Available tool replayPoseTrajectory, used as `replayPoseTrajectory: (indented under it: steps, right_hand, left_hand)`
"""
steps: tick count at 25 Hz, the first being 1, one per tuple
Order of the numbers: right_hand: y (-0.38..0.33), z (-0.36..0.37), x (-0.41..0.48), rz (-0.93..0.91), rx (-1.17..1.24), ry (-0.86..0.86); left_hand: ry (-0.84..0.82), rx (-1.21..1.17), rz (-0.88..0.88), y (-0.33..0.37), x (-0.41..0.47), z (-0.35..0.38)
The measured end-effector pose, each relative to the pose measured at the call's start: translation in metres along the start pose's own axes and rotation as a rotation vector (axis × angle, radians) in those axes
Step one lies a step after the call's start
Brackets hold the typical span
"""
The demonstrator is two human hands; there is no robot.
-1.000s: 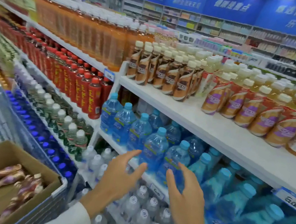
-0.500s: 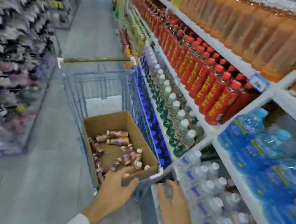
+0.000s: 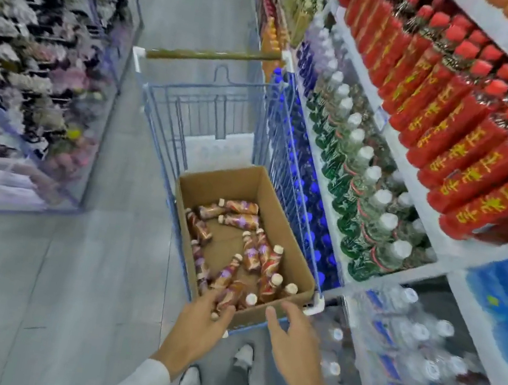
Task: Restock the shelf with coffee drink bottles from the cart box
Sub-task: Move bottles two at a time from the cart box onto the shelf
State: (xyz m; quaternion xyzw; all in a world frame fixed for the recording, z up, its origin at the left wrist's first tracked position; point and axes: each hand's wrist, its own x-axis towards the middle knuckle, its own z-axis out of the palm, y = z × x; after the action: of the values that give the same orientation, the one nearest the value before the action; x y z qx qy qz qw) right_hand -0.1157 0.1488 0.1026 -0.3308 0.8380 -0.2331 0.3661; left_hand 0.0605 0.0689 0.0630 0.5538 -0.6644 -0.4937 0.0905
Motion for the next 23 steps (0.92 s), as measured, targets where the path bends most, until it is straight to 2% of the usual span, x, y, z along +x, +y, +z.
replayPoseTrajectory:
  steps: [3,8,11,14,17,19,23]
  right_hand:
    - [-0.001,0.003,0.034,0.024,-0.012,-0.050]
    - [0.003,-0.002,0.092,0.069,-0.022,-0.143]
    - [0.011,-0.002,0.122,0.124,-0.038,-0.218]
    - [0.021,0.002,0.147,0.173,-0.058,-0.256]
    - [0.031,0.010,0.171,0.224,-0.033,-0.254]
    - [0.035,0.019,0.188,0.229,-0.044,-0.243]
    - [0.042,0.037,0.222,0.239,-0.094,-0.241]
  left_hand:
    - [-0.004,-0.003,-0.072,0.003,0.048,0.013]
    - [-0.057,0.062,-0.302,0.001,0.147,0.040]
    - [-0.096,0.190,-0.414,-0.018,0.204,0.064]
    - [-0.215,0.348,-0.521,-0.056,0.254,0.094]
    - [-0.283,0.420,-0.594,-0.092,0.283,0.123]
    - [-0.250,0.478,-0.623,-0.111,0.294,0.136]
    - [-0.283,0.537,-0.617,-0.122,0.305,0.139]
